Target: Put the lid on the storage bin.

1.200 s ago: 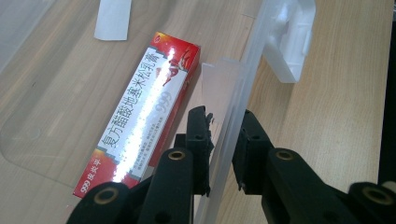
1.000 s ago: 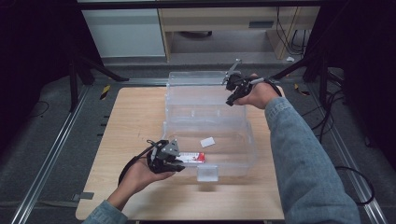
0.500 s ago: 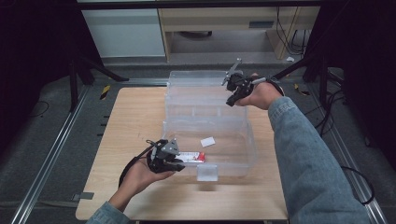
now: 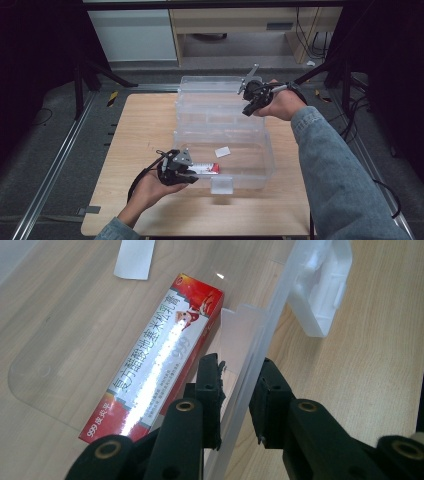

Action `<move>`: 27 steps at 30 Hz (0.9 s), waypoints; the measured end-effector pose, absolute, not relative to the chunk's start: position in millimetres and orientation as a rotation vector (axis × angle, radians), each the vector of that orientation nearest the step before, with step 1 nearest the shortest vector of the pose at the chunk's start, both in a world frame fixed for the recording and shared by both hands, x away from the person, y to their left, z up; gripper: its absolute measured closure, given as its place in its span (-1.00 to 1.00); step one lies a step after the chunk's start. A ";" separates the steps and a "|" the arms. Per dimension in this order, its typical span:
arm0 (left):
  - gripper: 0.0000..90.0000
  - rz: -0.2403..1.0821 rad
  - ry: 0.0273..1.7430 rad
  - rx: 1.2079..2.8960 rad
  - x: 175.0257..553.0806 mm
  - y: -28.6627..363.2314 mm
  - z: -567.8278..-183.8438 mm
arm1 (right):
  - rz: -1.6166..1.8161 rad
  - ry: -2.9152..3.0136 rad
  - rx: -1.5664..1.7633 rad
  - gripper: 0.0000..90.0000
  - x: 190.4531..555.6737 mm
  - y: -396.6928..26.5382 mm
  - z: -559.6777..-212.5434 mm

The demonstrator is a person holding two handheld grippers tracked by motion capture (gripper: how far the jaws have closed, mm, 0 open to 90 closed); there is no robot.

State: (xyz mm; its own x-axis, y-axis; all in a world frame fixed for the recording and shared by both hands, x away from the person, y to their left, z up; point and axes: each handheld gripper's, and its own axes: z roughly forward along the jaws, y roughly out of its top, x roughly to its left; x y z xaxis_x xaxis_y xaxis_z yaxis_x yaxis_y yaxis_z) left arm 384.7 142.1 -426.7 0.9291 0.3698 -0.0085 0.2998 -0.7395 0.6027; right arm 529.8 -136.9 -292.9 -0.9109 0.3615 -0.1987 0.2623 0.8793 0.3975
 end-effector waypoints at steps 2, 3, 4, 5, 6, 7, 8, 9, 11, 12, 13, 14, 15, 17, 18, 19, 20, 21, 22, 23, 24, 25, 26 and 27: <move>0.67 0.150 0.473 2.455 384.3 142.0 -426.8 | 0.533 2.784 0.469 0.89 526.9 -136.8 -291.4; 0.67 0.151 0.475 2.454 384.3 141.9 -426.8 | 0.532 2.785 0.461 0.89 526.3 -137.0 -291.0; 0.67 0.150 0.473 2.455 384.3 141.9 -426.8 | 0.529 2.786 0.470 0.90 524.1 -136.6 -290.2; 0.67 0.149 0.475 2.455 384.5 141.9 -426.7 | 0.530 2.786 0.453 0.90 523.4 -136.6 -289.9; 0.67 0.149 0.473 2.456 384.4 141.8 -426.7 | 0.531 2.782 0.452 0.90 522.0 -136.3 -289.5; 0.67 0.148 0.474 2.456 384.6 141.8 -426.7 | 0.535 2.781 0.452 0.90 520.7 -136.3 -289.4; 0.67 0.147 0.475 2.458 384.7 141.8 -426.5 | 0.538 2.782 0.449 0.90 519.8 -136.7 -289.1; 0.67 0.147 0.473 2.459 384.6 141.8 -426.4 | 0.544 2.781 0.451 0.90 519.0 -137.2 -289.0; 0.67 0.149 0.474 2.456 384.4 141.7 -426.7 | 0.556 2.779 0.453 0.90 517.2 -138.1 -288.8; 0.67 0.148 0.475 2.458 384.6 141.8 -426.5 | 0.554 2.781 0.455 0.90 516.1 -138.3 -288.4; 0.67 0.150 0.477 2.455 384.5 141.6 -426.6 | 0.559 2.779 0.454 0.90 515.2 -138.5 -288.4; 0.67 0.149 0.474 2.456 384.5 141.7 -426.7 | 0.563 2.774 0.452 0.90 514.3 -138.5 -288.5; 0.67 0.150 0.477 2.455 384.6 141.6 -426.6 | 0.562 2.776 0.454 0.90 512.8 -138.6 -288.1; 0.66 0.151 0.477 2.455 384.6 141.8 -426.7 | 0.559 2.773 0.451 0.90 510.4 -138.4 -287.4; 0.66 0.152 0.478 2.454 384.3 141.9 -426.8 | 0.564 2.768 0.459 0.90 508.6 -137.8 -287.5; 0.66 0.154 0.478 2.454 384.1 141.8 -426.8 | 0.556 2.770 0.453 0.90 507.6 -137.5 -286.9; 0.66 0.155 0.481 2.453 384.0 141.7 -426.8 | 0.554 2.767 0.448 0.90 505.9 -137.0 -286.5; 0.65 0.156 0.480 2.454 383.9 141.6 -426.8 | 0.555 2.766 0.448 0.90 504.5 -136.7 -286.5; 0.66 0.154 0.481 2.451 384.1 141.7 -426.9 | 0.551 2.765 0.447 0.90 502.6 -137.1 -286.1; 0.65 0.155 0.481 2.451 384.0 141.6 -426.9 | 0.558 2.763 0.444 0.90 501.5 -137.6 -286.2; 0.65 0.155 0.482 2.452 384.0 141.5 -426.8 | 0.561 2.763 0.443 0.90 500.2 -138.2 -286.0; 0.65 0.155 0.482 2.452 384.0 141.5 -426.9 | 0.560 2.763 0.445 0.90 498.7 -138.6 -285.8; 0.65 0.153 0.481 2.452 384.3 141.6 -426.8 | 0.567 2.761 0.441 0.91 497.4 -138.7 -285.8; 0.65 0.153 0.481 2.455 384.5 141.5 -426.5 | 0.564 2.761 0.450 0.91 495.5 -138.5 -285.6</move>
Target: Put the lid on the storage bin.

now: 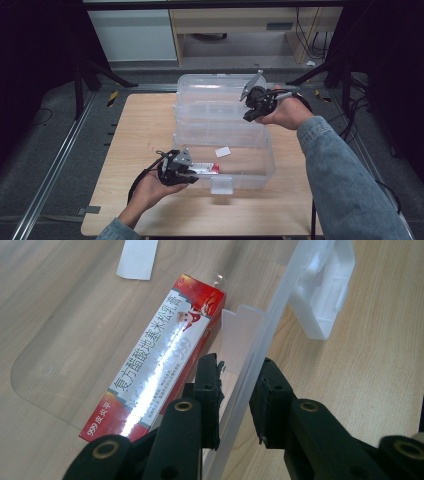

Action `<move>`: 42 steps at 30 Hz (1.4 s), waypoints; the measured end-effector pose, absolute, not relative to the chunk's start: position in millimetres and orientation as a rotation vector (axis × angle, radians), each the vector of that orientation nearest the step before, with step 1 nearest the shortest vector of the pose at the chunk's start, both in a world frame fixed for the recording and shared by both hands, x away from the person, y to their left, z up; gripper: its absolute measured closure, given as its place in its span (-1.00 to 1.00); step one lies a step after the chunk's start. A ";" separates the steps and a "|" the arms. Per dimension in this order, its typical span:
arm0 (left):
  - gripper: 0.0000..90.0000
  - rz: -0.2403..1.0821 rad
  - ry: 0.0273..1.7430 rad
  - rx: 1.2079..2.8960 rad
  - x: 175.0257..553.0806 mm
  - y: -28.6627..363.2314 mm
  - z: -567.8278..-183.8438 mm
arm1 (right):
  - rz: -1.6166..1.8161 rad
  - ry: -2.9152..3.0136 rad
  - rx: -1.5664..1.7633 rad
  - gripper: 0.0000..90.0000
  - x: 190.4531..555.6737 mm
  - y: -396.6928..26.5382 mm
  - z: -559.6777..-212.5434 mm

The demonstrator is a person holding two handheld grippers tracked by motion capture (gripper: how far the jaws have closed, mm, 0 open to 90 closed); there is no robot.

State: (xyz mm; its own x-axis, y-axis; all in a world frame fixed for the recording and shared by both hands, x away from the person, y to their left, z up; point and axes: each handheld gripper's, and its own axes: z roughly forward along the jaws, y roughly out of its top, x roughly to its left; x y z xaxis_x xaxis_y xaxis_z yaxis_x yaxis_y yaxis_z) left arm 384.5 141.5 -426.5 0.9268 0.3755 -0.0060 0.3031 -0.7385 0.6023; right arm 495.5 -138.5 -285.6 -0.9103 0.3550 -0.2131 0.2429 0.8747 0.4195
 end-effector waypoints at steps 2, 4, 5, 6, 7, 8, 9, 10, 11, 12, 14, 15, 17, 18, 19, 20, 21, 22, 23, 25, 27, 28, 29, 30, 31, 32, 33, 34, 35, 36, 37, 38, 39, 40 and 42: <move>0.65 0.155 0.481 2.453 384.5 141.4 -426.7 | 0.570 2.756 0.437 0.91 493.9 -138.8 -285.9; 0.65 0.160 0.480 2.453 384.1 141.2 -426.8 | 0.579 2.754 0.439 0.91 492.9 -139.4 -286.2; 0.65 0.162 0.482 2.453 384.1 141.1 -426.7 | 0.579 2.754 0.439 0.91 492.2 -139.6 -286.0; 0.65 0.163 0.481 2.453 384.0 141.0 -426.8 | 0.584 2.755 0.435 0.91 491.7 -140.0 -286.0; 0.65 0.162 0.481 2.453 384.3 141.1 -426.7 | 0.587 2.753 0.431 0.91 491.0 -140.1 -286.0; 0.65 0.162 0.482 2.452 384.4 141.0 -426.8 | 0.585 2.754 0.430 0.92 489.9 -139.9 -285.8; 0.64 0.164 0.481 2.454 384.3 140.9 -426.7 | 0.584 2.755 0.434 0.92 488.6 -139.8 -285.7; 0.64 0.164 0.482 2.455 384.3 140.9 -426.5 | 0.582 2.754 0.426 0.92 487.7 -139.8 -285.5; 0.64 0.166 0.483 2.452 384.0 140.8 -426.8 | 0.582 2.752 0.429 0.92 486.1 -139.7 -285.5; 0.64 0.169 0.485 2.450 383.7 140.8 -427.0 | 0.588 2.749 0.425 0.92 484.8 -139.9 -285.7; 0.64 0.170 0.484 2.448 383.6 140.7 -427.2 | 0.592 2.748 0.419 0.92 482.0 -140.4 -285.7; 0.64 0.170 0.484 2.449 383.7 140.5 -427.1 | 0.598 2.748 0.415 0.92 480.7 -141.0 -285.8; 0.64 0.170 0.484 2.454 384.0 140.4 -426.7 | 0.602 2.747 0.414 0.92 477.8 -141.6 -285.9; 0.64 0.172 0.483 2.454 384.0 140.2 -426.7 | 0.606 2.748 0.413 0.92 476.3 -142.0 -285.8; 0.64 0.174 0.483 2.456 384.0 140.0 -426.5 | 0.607 2.746 0.417 0.92 474.8 -142.2 -286.0; 0.63 0.176 0.483 2.456 383.9 139.9 -426.5 | 0.608 2.747 0.410 0.92 473.5 -142.8 -286.2; 0.63 0.178 0.484 2.456 383.7 139.7 -426.6 | 0.605 2.747 0.413 0.92 472.2 -142.7 -286.0; 0.63 0.180 0.485 2.455 383.7 139.7 -426.6 | 0.607 2.744 0.405 0.93 470.6 -142.7 -286.1; 0.63 0.183 0.486 2.456 383.4 139.5 -426.6 | 0.603 2.744 0.407 0.93 469.6 -142.5 -286.0; 0.62 0.188 0.486 2.455 383.1 139.2 -426.8 | 0.600 2.731 0.384 0.93 466.1 -142.0 -286.8; 0.62 0.192 0.488 2.455 382.8 138.9 -426.7 | 0.604 2.732 0.391 0.93 463.6 -142.5 -287.1; 0.62 0.194 0.488 2.455 382.7 138.8 -426.7 | 0.607 2.734 0.394 0.93 462.3 -142.8 -287.2; 0.62 0.195 0.490 2.456 382.7 138.6 -426.6 | 0.607 2.733 0.396 0.93 460.8 -143.0 -287.3; 0.61 0.200 0.492 2.456 382.4 138.1 -426.7 | 0.611 2.733 0.392 0.93 459.5 -142.9 -287.5; 0.61 0.202 0.493 2.457 382.3 137.9 -426.7 | 0.607 2.734 0.389 0.93 457.6 -143.0 -287.5; 0.60 0.205 0.496 2.457 382.4 137.6 -426.6 | 0.603 2.735 0.389 0.93 456.2 -142.9 -287.5; 0.60 0.211 0.495 2.460 382.1 137.1 -426.5 | 0.594 2.733 0.386 0.94 454.5 -143.0 -287.4; 0.59 0.217 0.496 2.464 382.0 136.7 -426.3 | 0.587 2.733 0.380 0.94 453.1 -143.1 -287.4; 0.59 0.220 0.495 2.465 381.9 136.0 -426.3 | 0.586 2.731 0.370 0.94 452.1 -143.5 -287.7; 0.59 0.223 0.495 2.468 382.0 135.7 -426.1 | 0.586 2.731 0.368 0.94 450.8 -143.8 -288.0; 0.59 0.220 0.496 2.469 382.6 135.5 -425.9 | 0.586 2.731 0.365 0.94 450.3 -144.3 -288.2; 0.59 0.218 0.494 2.470 383.1 135.3 -425.9 | 0.591 2.732 0.375 0.94 449.5 -144.8 -288.6; 0.59 0.221 0.496 2.470 383.4 135.2 -425.8 | 0.597 2.729 0.370 0.94 450.0 -145.6 -289.0; 0.58 0.223 0.497 2.471 383.7 134.8 -425.7 | 0.595 2.727 0.371 0.94 450.4 -146.0 -289.0; 0.59 0.221 0.498 2.469 385.0 134.0 -425.8 | 0.593 2.727 0.380 0.93 452.6 -146.6 -289.0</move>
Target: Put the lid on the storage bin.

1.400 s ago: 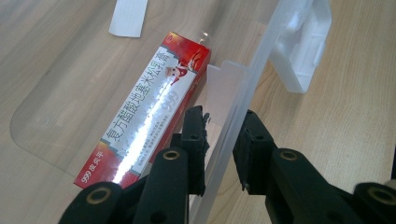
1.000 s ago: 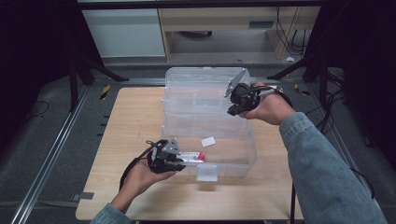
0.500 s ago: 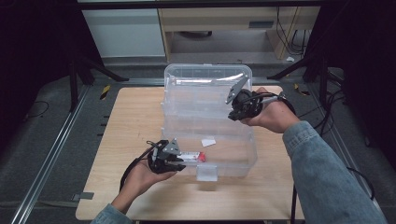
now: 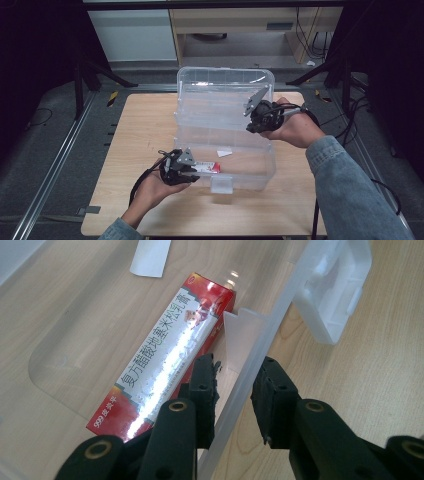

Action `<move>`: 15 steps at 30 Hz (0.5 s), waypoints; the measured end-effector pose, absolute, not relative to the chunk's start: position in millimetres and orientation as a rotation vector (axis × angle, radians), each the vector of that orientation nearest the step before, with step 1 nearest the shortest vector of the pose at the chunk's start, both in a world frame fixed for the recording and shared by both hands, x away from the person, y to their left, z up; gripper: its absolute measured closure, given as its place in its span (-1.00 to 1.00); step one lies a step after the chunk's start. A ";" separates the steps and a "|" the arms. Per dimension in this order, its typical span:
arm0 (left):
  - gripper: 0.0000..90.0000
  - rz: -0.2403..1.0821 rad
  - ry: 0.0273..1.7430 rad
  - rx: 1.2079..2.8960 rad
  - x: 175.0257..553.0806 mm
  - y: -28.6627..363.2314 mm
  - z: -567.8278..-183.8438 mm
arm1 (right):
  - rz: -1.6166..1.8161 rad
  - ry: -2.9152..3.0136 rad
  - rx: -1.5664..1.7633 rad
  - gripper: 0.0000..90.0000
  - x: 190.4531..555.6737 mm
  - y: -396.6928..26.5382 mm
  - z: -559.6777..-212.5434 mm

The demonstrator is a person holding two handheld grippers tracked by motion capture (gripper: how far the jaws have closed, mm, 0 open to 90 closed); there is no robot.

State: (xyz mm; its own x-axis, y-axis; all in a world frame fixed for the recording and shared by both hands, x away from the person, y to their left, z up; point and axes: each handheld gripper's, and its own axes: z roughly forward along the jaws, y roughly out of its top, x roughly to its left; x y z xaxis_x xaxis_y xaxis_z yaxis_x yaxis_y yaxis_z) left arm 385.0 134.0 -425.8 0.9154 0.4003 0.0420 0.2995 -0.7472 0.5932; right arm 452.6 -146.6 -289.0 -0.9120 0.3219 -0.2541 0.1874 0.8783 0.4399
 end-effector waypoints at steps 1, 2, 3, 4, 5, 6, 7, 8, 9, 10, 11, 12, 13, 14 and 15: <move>0.59 0.222 0.500 2.467 385.8 133.2 -425.8 | 0.591 2.730 0.382 0.93 454.6 -146.8 -288.9; 0.59 0.225 0.503 2.467 386.8 132.2 -425.8 | 0.584 2.730 0.386 0.93 456.8 -146.9 -288.5; 0.59 0.226 0.508 2.466 388.1 130.7 -425.8 | 0.583 2.731 0.392 0.92 459.5 -146.8 -288.5; 0.59 0.229 0.513 2.465 389.7 129.1 -425.8 | 0.578 2.732 0.395 0.92 462.5 -147.0 -288.3; 0.59 0.239 0.516 2.462 391.8 127.6 -425.9 | 0.576 2.730 0.398 0.91 466.1 -147.2 -288.2; 0.59 0.243 0.521 2.462 394.1 126.1 -425.8 | 0.573 2.729 0.404 0.90 470.1 -147.5 -288.1; 0.59 0.248 0.532 2.456 397.0 124.3 -426.1 | 0.575 2.727 0.419 0.89 474.1 -147.7 -288.1; 0.59 0.252 0.533 2.456 398.8 123.4 -426.1 | 0.575 2.726 0.426 0.89 479.4 -148.0 -288.1; 0.59 0.252 0.541 2.455 401.5 122.7 -425.9 | 0.578 2.724 0.432 0.88 482.1 -148.0 -288.3; 0.59 0.251 0.543 2.455 403.1 122.7 -425.9 | 0.583 2.728 0.439 0.89 485.5 -148.0 -288.2; 0.59 0.247 0.544 2.455 404.0 122.9 -425.8 | 0.585 2.727 0.434 0.89 486.8 -147.8 -288.2; 0.59 0.247 0.542 2.454 404.0 123.1 -425.9 | 0.589 2.731 0.429 0.89 486.7 -147.5 -288.4; 0.59 0.248 0.541 2.454 403.6 123.0 -426.0 | 0.582 2.732 0.426 0.90 485.2 -147.1 -288.0; 0.59 0.250 0.540 2.455 403.4 122.8 -426.0 | 0.584 2.733 0.414 0.90 484.2 -147.3 -288.0; 0.59 0.251 0.540 2.454 403.5 122.8 -426.0 | 0.579 2.734 0.404 0.90 482.4 -147.4 -287.7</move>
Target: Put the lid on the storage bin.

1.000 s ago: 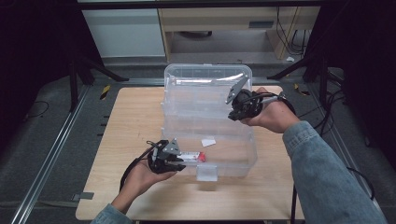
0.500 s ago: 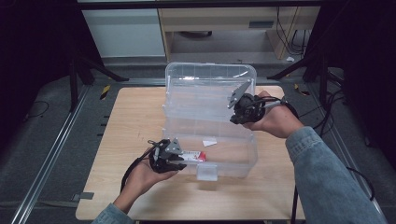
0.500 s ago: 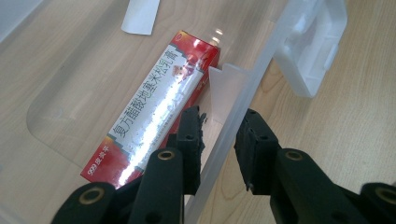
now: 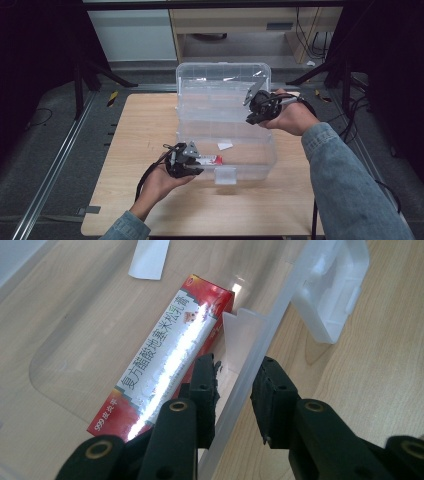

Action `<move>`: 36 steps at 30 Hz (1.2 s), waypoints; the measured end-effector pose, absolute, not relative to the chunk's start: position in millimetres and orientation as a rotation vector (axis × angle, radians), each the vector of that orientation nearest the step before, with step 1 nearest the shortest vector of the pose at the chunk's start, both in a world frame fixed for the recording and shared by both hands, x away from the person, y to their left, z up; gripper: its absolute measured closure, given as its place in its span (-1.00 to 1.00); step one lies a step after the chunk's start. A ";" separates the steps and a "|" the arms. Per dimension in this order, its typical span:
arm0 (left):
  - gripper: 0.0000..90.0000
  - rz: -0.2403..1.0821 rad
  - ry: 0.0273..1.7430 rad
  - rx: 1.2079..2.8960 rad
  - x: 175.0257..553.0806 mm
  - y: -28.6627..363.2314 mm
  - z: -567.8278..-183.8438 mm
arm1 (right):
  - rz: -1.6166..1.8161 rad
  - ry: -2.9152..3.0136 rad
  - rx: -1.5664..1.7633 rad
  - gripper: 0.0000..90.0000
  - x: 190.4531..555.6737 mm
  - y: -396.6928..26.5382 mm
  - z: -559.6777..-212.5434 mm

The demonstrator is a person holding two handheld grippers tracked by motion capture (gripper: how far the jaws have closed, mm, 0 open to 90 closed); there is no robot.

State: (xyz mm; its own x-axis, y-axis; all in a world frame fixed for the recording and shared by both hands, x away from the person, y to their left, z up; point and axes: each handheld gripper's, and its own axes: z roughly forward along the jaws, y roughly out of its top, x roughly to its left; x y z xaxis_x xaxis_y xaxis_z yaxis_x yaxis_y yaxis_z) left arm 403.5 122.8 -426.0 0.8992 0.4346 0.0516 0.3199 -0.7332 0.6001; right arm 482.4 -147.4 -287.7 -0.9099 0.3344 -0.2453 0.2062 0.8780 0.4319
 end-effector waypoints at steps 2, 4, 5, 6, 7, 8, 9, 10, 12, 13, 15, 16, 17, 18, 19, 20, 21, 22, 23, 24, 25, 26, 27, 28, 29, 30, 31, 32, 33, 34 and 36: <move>0.59 0.250 0.539 2.456 403.5 122.8 -426.0 | 0.575 2.735 0.400 0.91 478.3 -147.0 -288.4; 0.59 0.251 0.537 2.457 403.1 122.7 -425.9 | 0.580 2.735 0.403 0.91 473.6 -147.1 -289.6; 0.59 0.252 0.537 2.457 403.1 122.7 -426.0 | 0.585 2.732 0.393 0.91 471.9 -147.7 -290.5; 0.59 0.251 0.537 2.458 403.1 122.7 -425.9 | 0.586 2.737 0.394 0.91 469.0 -148.4 -291.4; 0.59 0.252 0.538 2.458 403.1 122.7 -425.9 | 0.588 2.739 0.389 0.91 467.4 -148.8 -291.9; 0.59 0.254 0.538 2.457 402.8 122.7 -426.0 | 0.587 2.737 0.380 0.91 465.2 -149.3 -292.8; 0.59 0.254 0.536 2.457 403.0 122.8 -425.9 | 0.586 2.741 0.381 0.91 461.9 -149.5 -294.1; 0.59 0.256 0.536 2.456 402.7 122.7 -426.0 | 0.585 2.742 0.375 0.91 459.6 -149.8 -295.5; 0.59 0.258 0.536 2.453 402.4 122.7 -426.3 | 0.581 2.749 0.370 0.91 455.9 -150.6 -297.4; 0.58 0.259 0.537 2.457 402.5 123.0 -426.3 | 0.583 2.749 0.371 0.91 453.9 -151.1 -298.5; 0.59 0.261 0.532 2.454 402.3 123.1 -426.3 | 0.583 2.745 0.369 0.90 450.5 -152.5 -301.0; 0.59 0.261 0.529 2.453 402.0 123.2 -426.5 | 0.581 2.745 0.374 0.90 449.6 -153.2 -301.4; 0.58 0.260 0.530 2.451 402.0 123.3 -426.6 | 0.591 2.743 0.379 0.90 447.8 -154.2 -302.9; 0.58 0.258 0.530 2.451 402.1 123.4 -426.6 | 0.594 2.741 0.370 0.90 447.1 -155.1 -303.7; 0.58 0.257 0.531 2.451 402.2 123.4 -426.5 | 0.601 2.739 0.380 0.90 445.2 -156.2 -304.7; 0.58 0.249 0.535 2.449 402.3 123.4 -426.7 | 0.602 2.740 0.379 0.90 444.6 -156.9 -305.1; 0.58 0.247 0.542 2.448 401.8 123.4 -426.7 | 0.606 2.740 0.386 0.90 443.0 -157.6 -306.0; 0.58 0.246 0.545 2.445 401.5 123.6 -426.9 | 0.613 2.739 0.373 0.89 443.1 -158.1 -306.7; 0.58 0.247 0.533 2.445 401.9 123.8 -427.1 | 0.616 2.740 0.385 0.89 441.1 -158.0 -307.9; 0.58 0.245 0.524 2.445 402.6 124.3 -427.1 | 0.622 2.736 0.375 0.89 440.9 -158.5 -308.6; 0.58 0.239 0.528 2.443 402.7 124.6 -427.1 | 0.624 2.735 0.378 0.89 440.0 -158.9 -309.0; 0.58 0.241 0.522 2.447 403.4 124.9 -426.7 | 0.626 2.733 0.373 0.88 439.2 -159.3 -309.7; 0.58 0.238 0.524 2.447 403.6 125.0 -426.7 | 0.627 2.730 0.376 0.88 438.7 -159.7 -309.8; 0.58 0.251 0.525 2.449 403.8 125.4 -426.3 | 0.626 2.730 0.379 0.88 438.2 -160.1 -309.8; 0.58 0.237 0.524 2.447 403.6 125.1 -426.7 | 0.627 2.730 0.382 0.88 437.9 -160.1 -310.1; 0.58 0.237 0.524 2.446 403.6 125.2 -426.8 | 0.628 2.730 0.381 0.88 437.8 -160.1 -310.2; 0.58 0.235 0.524 2.445 403.6 125.4 -426.8 | 0.629 2.732 0.378 0.88 437.7 -160.0 -310.5; 0.58 0.233 0.525 2.443 403.8 125.5 -426.9 | 0.630 2.732 0.375 0.88 437.8 -160.1 -310.6; 0.58 0.230 0.527 2.440 403.9 125.7 -427.0 | 0.631 2.731 0.378 0.87 437.8 -160.2 -310.5; 0.57 0.227 0.531 2.436 403.9 126.0 -427.3 | 0.631 2.731 0.378 0.87 437.9 -160.3 -310.5; 0.55 0.233 0.541 2.429 403.3 126.9 -427.9 | 0.634 2.728 0.381 0.86 438.0 -160.4 -310.4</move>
State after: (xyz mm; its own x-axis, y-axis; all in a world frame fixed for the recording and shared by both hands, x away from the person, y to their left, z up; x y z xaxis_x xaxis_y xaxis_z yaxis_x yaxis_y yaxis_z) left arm 403.3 126.9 -427.9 0.9000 0.4345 0.0337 0.3228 -0.7166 0.6183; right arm 438.0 -160.4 -310.4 -0.9153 0.3235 -0.2399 0.1845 0.8663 0.4643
